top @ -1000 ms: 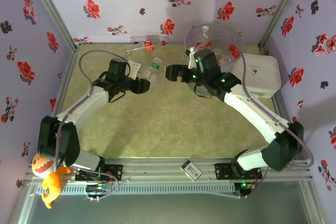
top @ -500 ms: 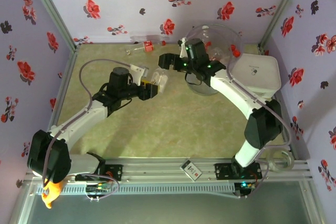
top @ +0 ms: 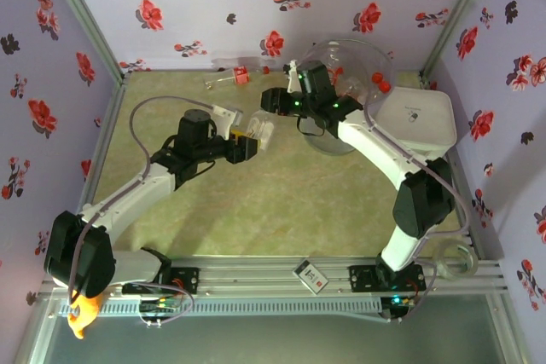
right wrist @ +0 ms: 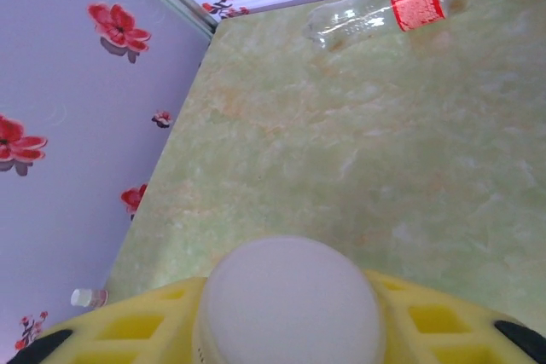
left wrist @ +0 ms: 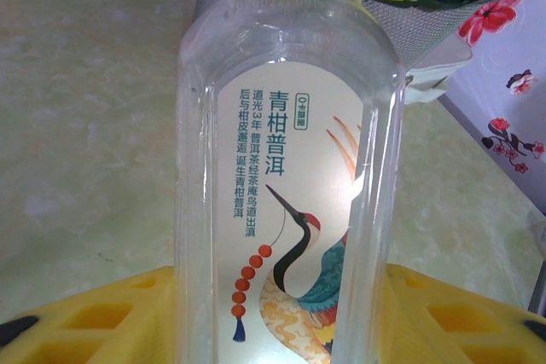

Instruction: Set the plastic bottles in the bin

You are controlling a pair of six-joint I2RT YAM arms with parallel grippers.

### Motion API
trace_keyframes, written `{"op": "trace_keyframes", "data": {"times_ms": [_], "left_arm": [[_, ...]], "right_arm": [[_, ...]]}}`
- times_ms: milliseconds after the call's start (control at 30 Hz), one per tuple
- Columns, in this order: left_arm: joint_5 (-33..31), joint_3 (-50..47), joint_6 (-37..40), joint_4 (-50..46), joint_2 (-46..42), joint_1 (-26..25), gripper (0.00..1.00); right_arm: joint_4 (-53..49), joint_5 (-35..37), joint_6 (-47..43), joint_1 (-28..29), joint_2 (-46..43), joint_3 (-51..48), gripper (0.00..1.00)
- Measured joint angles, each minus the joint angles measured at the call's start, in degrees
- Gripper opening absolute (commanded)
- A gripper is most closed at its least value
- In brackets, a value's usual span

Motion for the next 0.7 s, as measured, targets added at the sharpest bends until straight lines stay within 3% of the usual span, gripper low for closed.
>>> {"op": "trace_keyframes", "data": {"times_ms": [167,233,300,700], "left_arm": [[-0.39,0.26,-0.04,-0.20,-0.92,-0.04,0.65],[-0.39,0.83,0.28,-0.68,-1.38,-0.02,0.79],[-0.35,1.57,0.59,-1.11,-2.05,-0.04,0.99],[-0.90,2.64,1.57,-4.63,-11.72,-0.04,1.00]], "right_arm": [[-0.48,-0.68,-0.04,0.09,0.00,1.27,0.31],[-0.81,-0.87,-0.55,0.11,0.00,2.29,0.29],[-0.92,-0.87,-1.16,0.04,0.00,3.48,0.28],[-1.95,1.66,-5.42,-3.89,-1.51,13.75,0.27]]}}
